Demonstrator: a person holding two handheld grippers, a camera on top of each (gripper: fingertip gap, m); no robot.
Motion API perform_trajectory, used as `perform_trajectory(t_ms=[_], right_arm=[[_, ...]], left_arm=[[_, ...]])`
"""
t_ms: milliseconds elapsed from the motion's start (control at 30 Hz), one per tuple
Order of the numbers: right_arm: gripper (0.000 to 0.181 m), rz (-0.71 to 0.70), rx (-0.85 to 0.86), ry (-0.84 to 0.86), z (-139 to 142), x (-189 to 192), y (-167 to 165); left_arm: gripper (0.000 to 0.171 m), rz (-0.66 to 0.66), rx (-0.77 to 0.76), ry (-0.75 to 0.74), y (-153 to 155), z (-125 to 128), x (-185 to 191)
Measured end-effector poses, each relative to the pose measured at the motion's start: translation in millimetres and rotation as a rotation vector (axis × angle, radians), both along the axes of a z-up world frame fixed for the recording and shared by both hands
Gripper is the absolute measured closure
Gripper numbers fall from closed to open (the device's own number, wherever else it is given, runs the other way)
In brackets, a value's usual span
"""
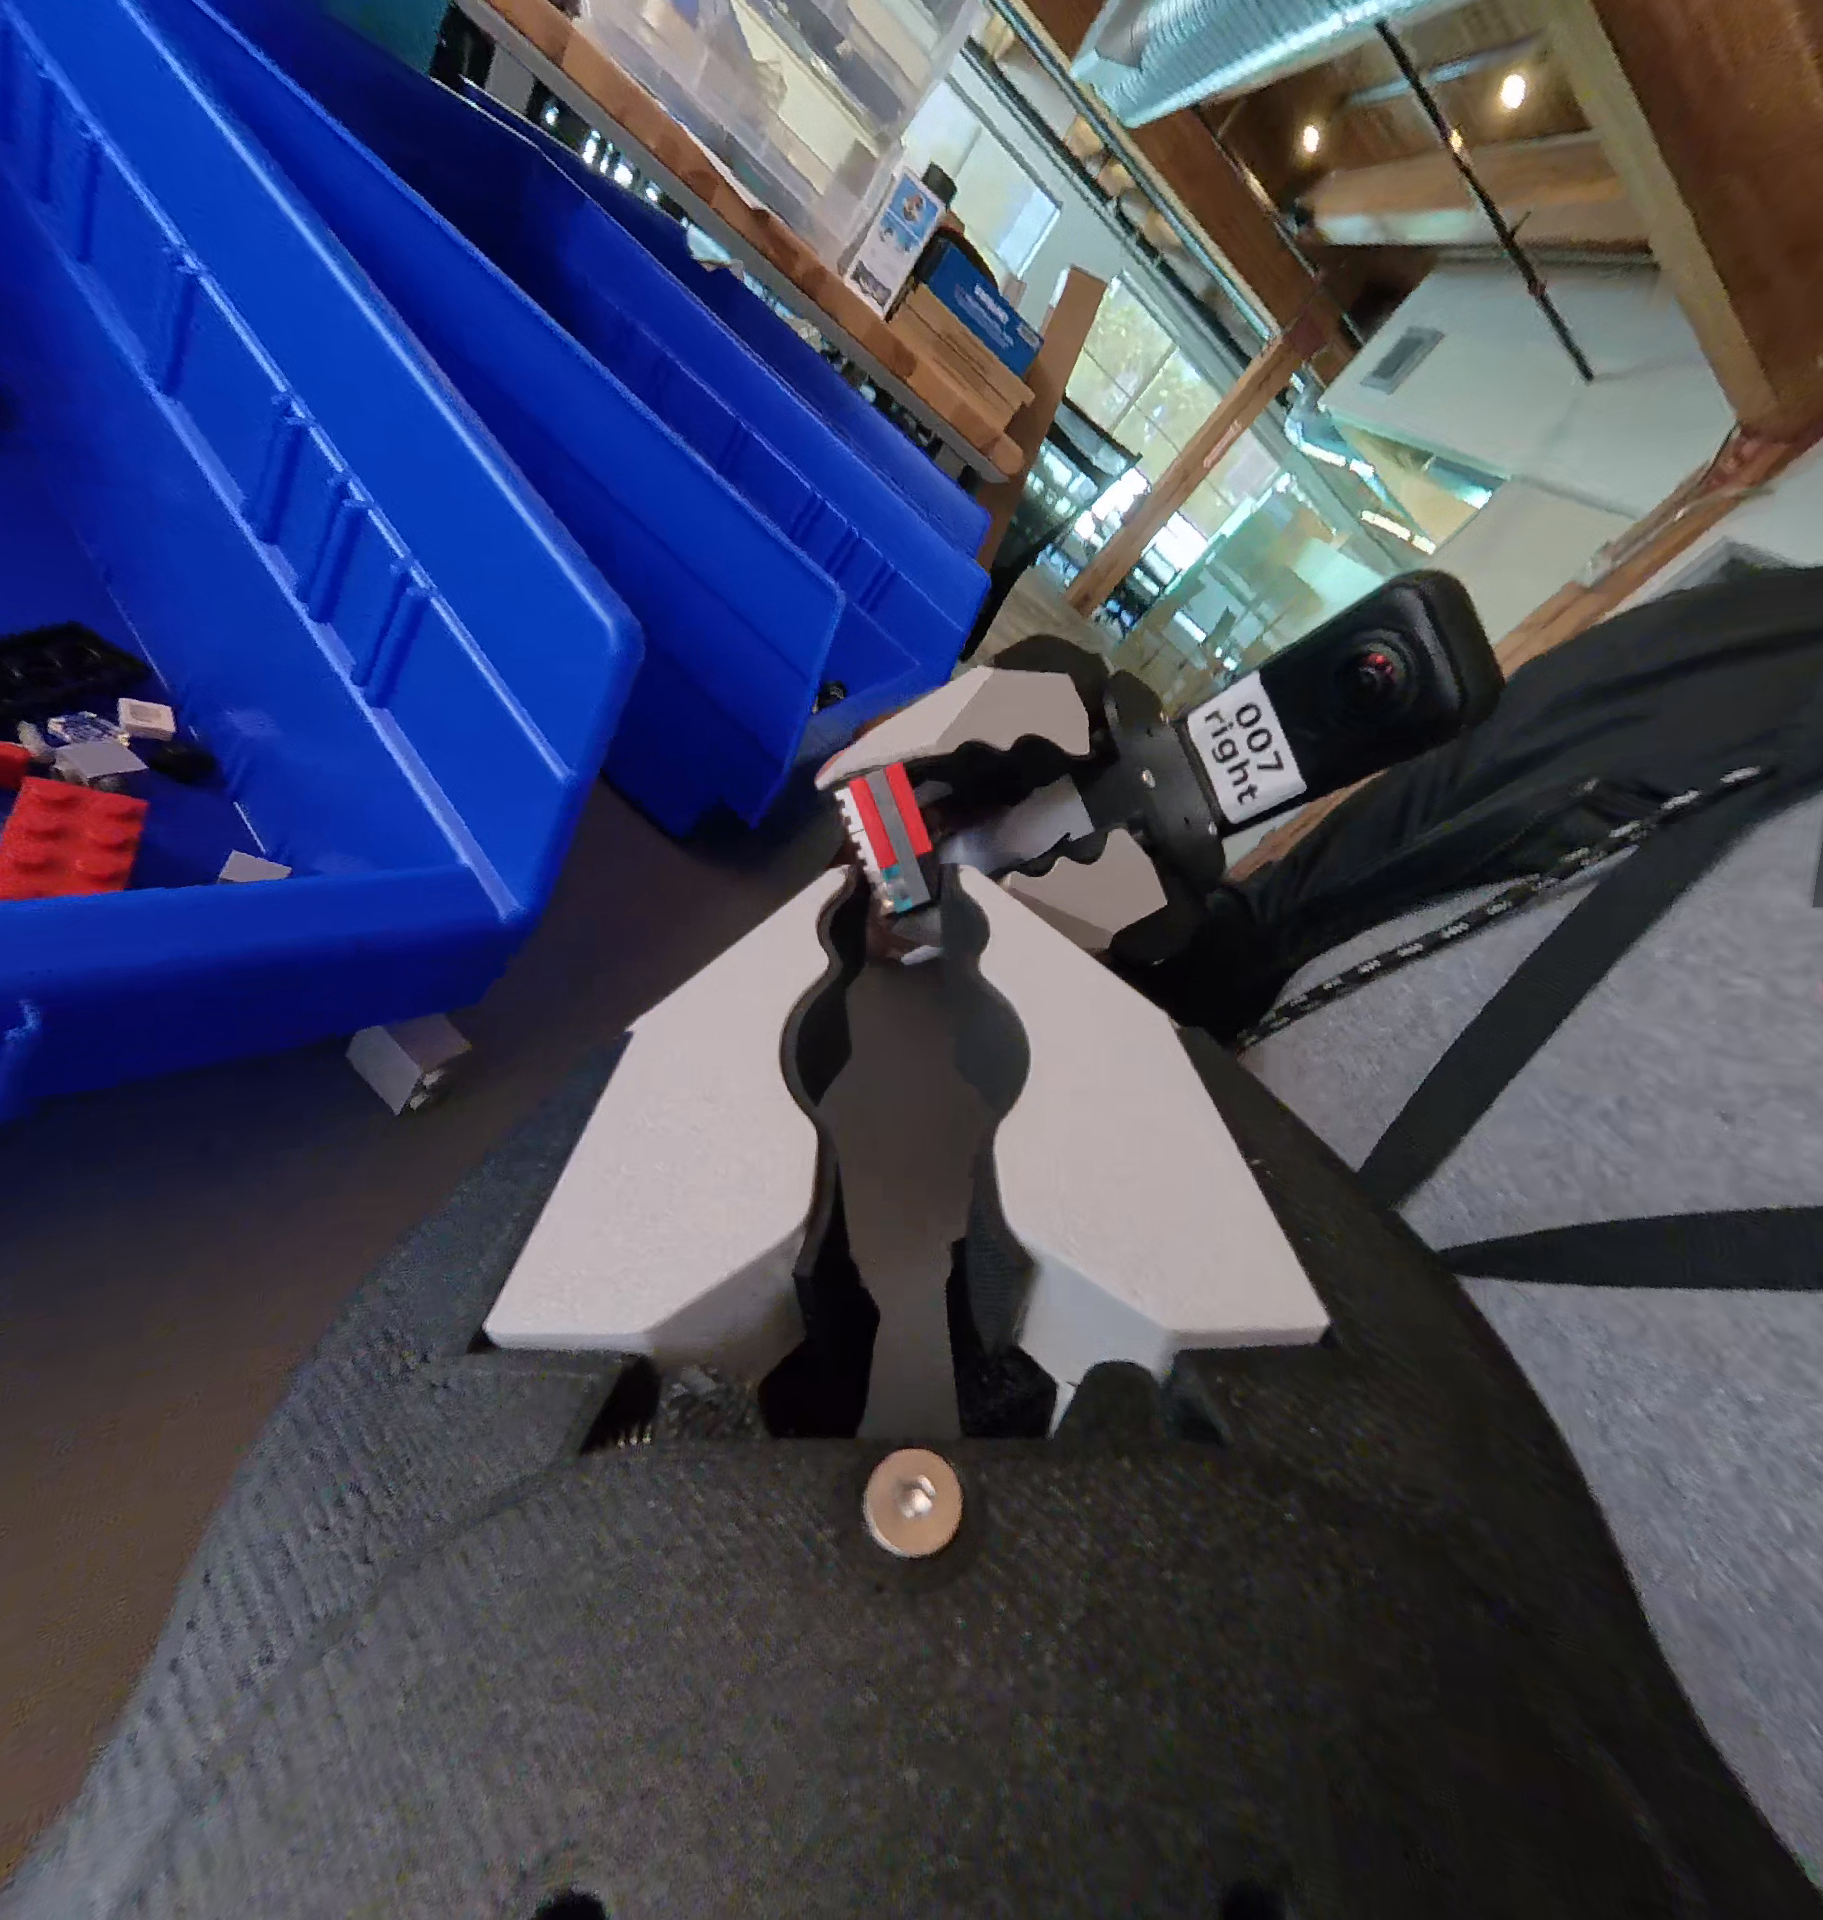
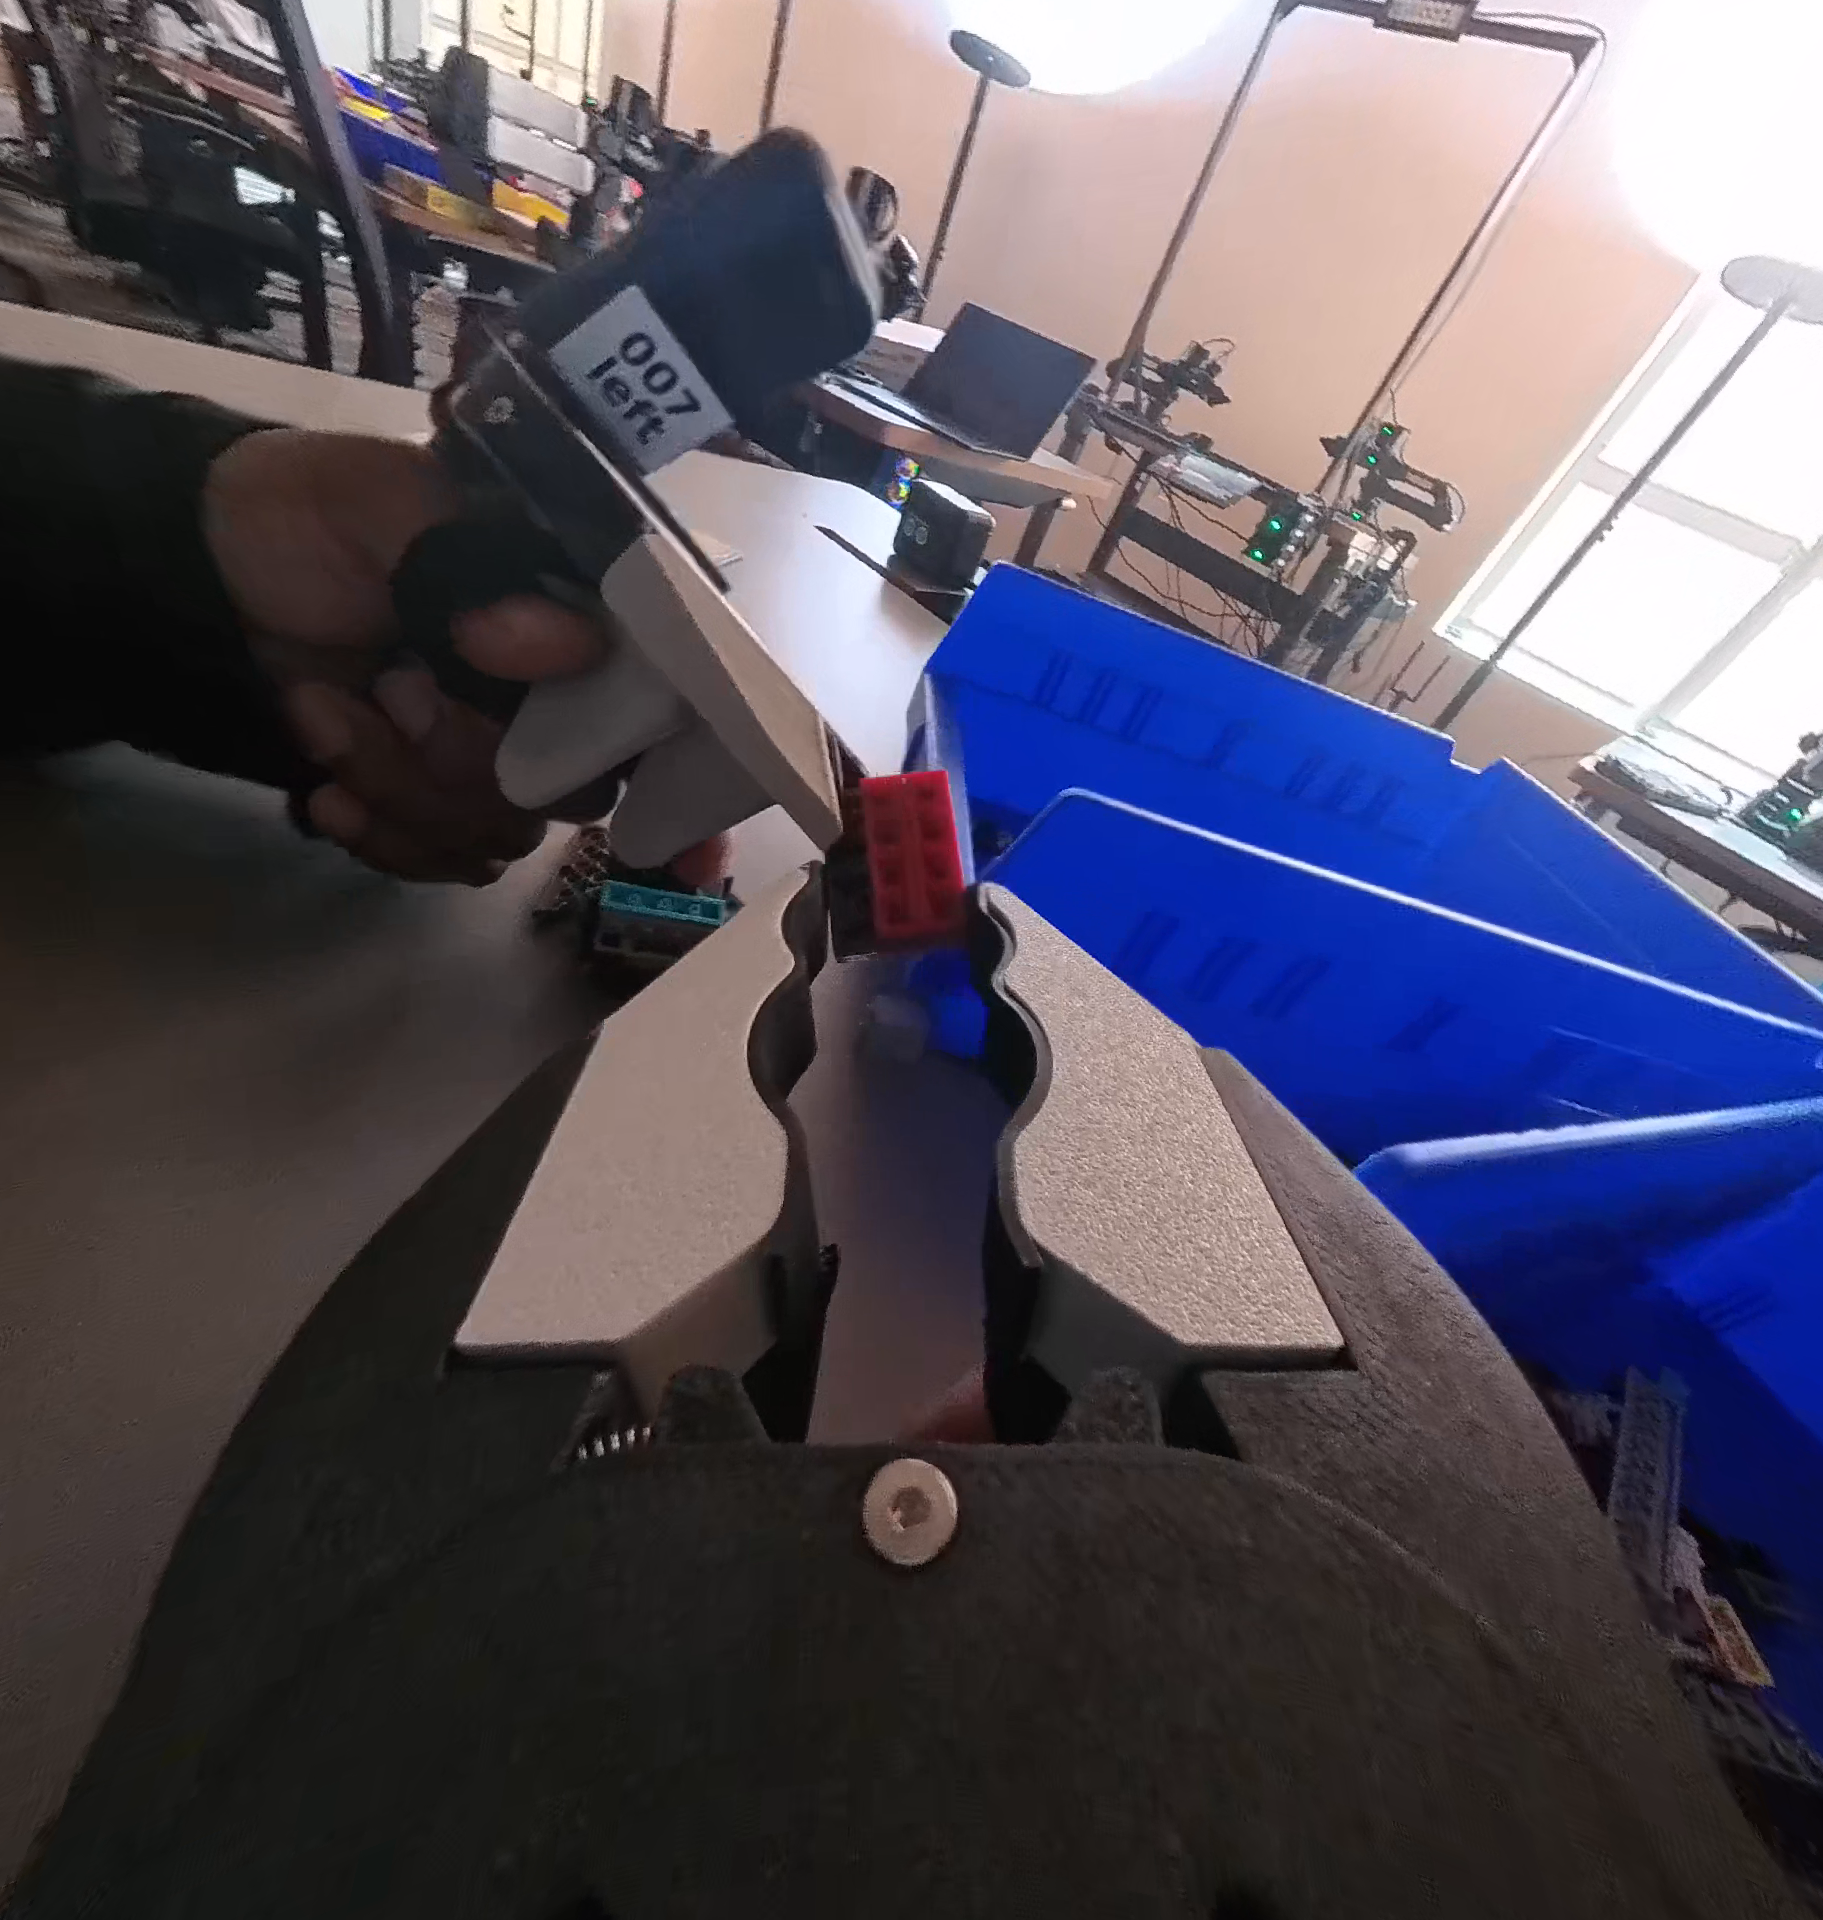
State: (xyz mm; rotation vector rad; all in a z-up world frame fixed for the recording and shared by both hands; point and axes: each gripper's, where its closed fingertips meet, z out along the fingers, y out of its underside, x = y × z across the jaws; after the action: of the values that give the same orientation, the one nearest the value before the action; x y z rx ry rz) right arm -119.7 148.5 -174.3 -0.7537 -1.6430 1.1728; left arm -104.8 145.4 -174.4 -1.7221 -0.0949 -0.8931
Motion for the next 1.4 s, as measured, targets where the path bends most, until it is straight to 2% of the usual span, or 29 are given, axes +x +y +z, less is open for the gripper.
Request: perform_trajectory(t_ms=[233, 667, 1267, 1400], right_arm=[[0.154, -0.102, -0.071, -0.028, 1.9, -9.0, 8.4], [0.155, -0.086, -0.113, -0.009, 6.6, -5.9, 5.4], [0.153, -0.082, -0.042, 0.019, 4.4, 1.8, 1.9], [0.162, -0.064, -0.011, 0.022, 2.5, 3.4, -2.2]], left_arm=[[0.156, 0.059, 0.020, -0.148, 5.5, 3.4, -8.9], [0.160, 0.081, 0.067, -0.133, 6.1, 8.3, -10.4], [0.161, 0.102, 0.097, -0.145, 4.4, 13.8, -12.3], [0.161, 0.117, 0.105, -0.163, 3.0, 16.1, -18.4]])
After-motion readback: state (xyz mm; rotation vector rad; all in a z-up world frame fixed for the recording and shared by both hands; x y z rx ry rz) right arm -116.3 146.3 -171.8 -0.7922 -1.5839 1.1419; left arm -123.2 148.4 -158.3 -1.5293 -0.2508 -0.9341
